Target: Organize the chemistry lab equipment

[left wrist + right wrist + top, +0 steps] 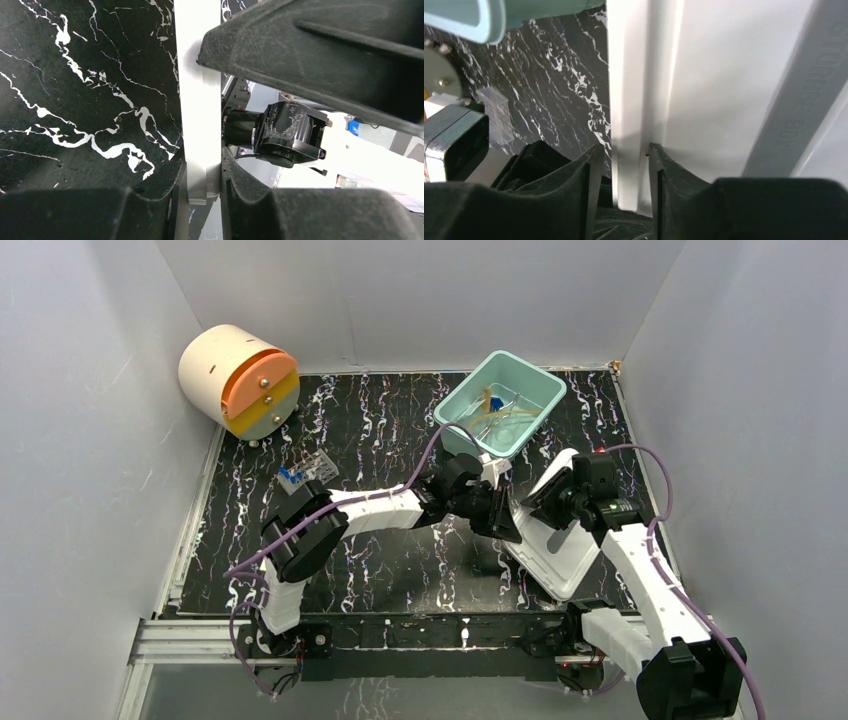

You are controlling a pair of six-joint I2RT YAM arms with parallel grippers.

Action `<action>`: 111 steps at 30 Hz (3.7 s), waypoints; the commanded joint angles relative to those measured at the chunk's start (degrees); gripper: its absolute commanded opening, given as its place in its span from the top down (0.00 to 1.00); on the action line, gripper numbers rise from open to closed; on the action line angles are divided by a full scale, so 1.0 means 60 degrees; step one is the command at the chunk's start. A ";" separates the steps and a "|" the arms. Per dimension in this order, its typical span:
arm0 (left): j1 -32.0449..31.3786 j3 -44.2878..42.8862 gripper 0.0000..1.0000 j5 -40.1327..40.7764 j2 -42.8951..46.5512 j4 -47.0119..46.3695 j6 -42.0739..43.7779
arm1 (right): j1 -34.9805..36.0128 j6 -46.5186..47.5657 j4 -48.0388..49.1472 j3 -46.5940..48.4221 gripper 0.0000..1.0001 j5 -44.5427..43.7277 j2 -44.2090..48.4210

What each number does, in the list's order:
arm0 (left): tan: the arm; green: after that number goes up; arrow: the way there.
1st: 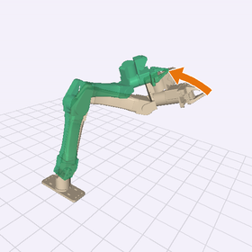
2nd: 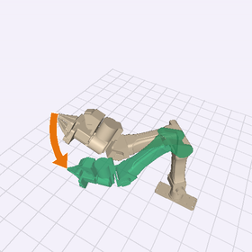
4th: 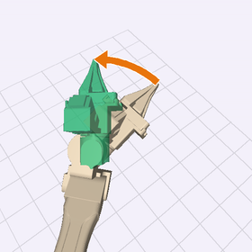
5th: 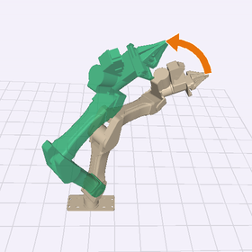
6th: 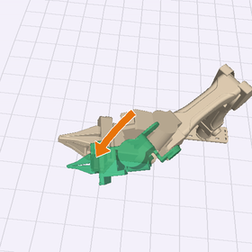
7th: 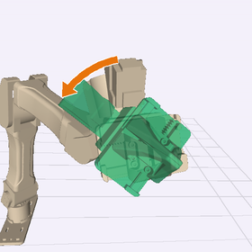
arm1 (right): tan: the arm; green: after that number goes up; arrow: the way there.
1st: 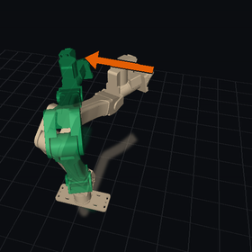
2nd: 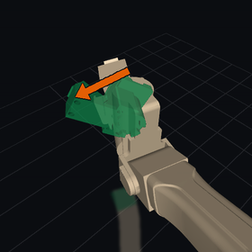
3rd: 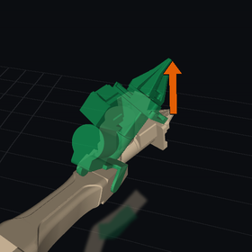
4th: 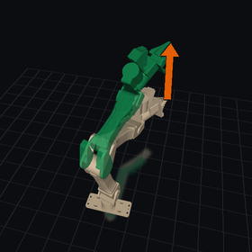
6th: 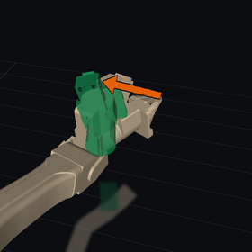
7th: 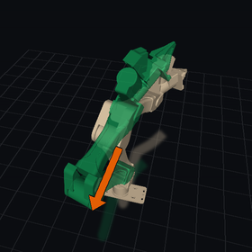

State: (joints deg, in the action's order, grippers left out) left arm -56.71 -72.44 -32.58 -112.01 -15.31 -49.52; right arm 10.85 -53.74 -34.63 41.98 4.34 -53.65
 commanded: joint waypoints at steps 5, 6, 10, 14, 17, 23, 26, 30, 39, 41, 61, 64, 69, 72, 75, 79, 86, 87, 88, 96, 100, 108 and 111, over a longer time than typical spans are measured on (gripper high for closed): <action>0.0449 -0.0751 1.00 0.0353 0.1249 0.1247 0.1121 | 0.0015 0.1461 -0.1049 0.2280 0.38 -0.0452 -0.0568; 0.0555 -0.0792 1.00 0.0293 0.1420 0.1318 0.1163 | 0.0018 0.1616 -0.1185 0.2597 0.37 -0.0603 -0.0630; 0.0778 -0.0590 1.00 0.0306 0.2503 0.1009 0.1252 | 0.0008 0.1939 -0.1594 0.3834 0.34 -0.0925 -0.0803; 0.1102 -0.0761 1.00 0.0256 0.3216 0.1332 0.1166 | 0.0009 0.2102 -0.1545 0.5029 0.32 -0.0782 -0.0834; 0.1689 -0.0884 1.00 -0.0514 0.3505 0.0931 0.0580 | 0.0013 0.2232 -0.1478 0.5685 0.32 -0.0443 -0.0957; 0.2763 -0.1577 1.00 -0.1405 0.3894 0.1073 0.0015 | 0.0008 0.2277 -0.1180 0.6590 0.32 -0.0037 -0.1057; 0.3500 -0.1437 1.00 -0.1753 0.4027 0.0856 -0.0400 | 0.0010 0.2210 -0.0767 0.7125 0.32 0.0911 -0.1245; 0.4099 -0.1186 1.00 -0.1853 0.4169 0.0747 -0.0734 | 0.0017 0.2265 -0.0573 0.7672 0.32 0.1953 -0.1837; 0.5942 -0.1341 1.00 -0.2248 0.4546 -0.0177 -0.2179 | 0.0010 0.2372 -0.0409 0.7880 0.18 0.2127 -0.2874; 0.6144 -0.1456 1.00 -0.2573 0.4519 -0.0564 -0.2497 | 0.0008 0.2239 0.0001 0.8230 0.16 0.2414 -0.3331; 0.7239 -0.0389 1.00 -0.3491 0.4546 -0.4763 -0.6191 | -0.0622 -0.0779 0.5651 1.0429 0.31 0.6557 -0.6813; 0.7240 -0.0359 1.00 -0.3470 0.4469 -0.4965 -0.6413 | -0.0633 -0.1185 0.6405 0.9844 0.41 0.6841 -0.6670; 0.7240 -0.0312 1.00 -0.3450 0.4373 -0.4978 -0.6498 | -0.0637 -0.1502 0.7009 0.9133 0.53 0.7031 -0.6426; 0.7239 -0.0239 1.00 -0.3412 0.4359 -0.4914 -0.6480 | -0.0637 -0.1404 0.6923 0.8949 0.65 0.7006 -0.6295; 0.7240 -0.0256 0.95 -0.3384 0.4275 -0.4658 -0.6364 | -0.0652 -0.1355 0.6844 0.8574 0.83 0.6644 -0.6047; 0.7239 -0.0228 0.52 -0.3272 0.4292 -0.3834 -0.5770 | -0.0674 -0.1433 0.6897 0.8173 0.95 0.5841 -0.5759; 0.7316 -0.0347 0.17 -0.1988 0.4771 0.0839 -0.2730 | -0.0941 -0.1477 0.6190 0.7719 0.94 0.4134 -0.5536; 0.7357 -0.0265 0.15 -0.1818 0.4844 0.1149 -0.2427 | -0.0988 -0.1505 0.6044 0.7575 0.94 0.3883 -0.5539; 0.7393 -0.0160 0.13 -0.1685 0.4930 0.1327 -0.2210 | -0.1052 -0.1580 0.5996 0.7441 0.95 0.3705 -0.5571; 0.7488 0.0179 0.04 -0.0950 0.5245 0.2986 -0.0838 | -0.1372 -0.1934 0.5391 0.7416 0.95 0.2497 -0.6427; 0.7500 0.0424 0.04 -0.0917 0.5335 0.3225 -0.0650 | -0.1522 -0.1931 0.5218 0.7503 0.94 0.2104 -0.7030; 0.7481 0.0829 0.04 -0.1054 0.5316 0.3274 -0.0654 | -0.1716 -0.1674 0.5561 0.6470 0.94 0.2250 -0.6982; 0.7488 0.0845 0.04 -0.1140 0.5263 0.3248 -0.0692 | -0.2036 -0.1621 0.5817 0.6117 0.94 0.2347 -0.6963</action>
State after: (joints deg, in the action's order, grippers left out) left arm -12.10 -67.61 -37.85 -82.56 3.73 -54.13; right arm 0.40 -64.18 -5.69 80.16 17.93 -98.61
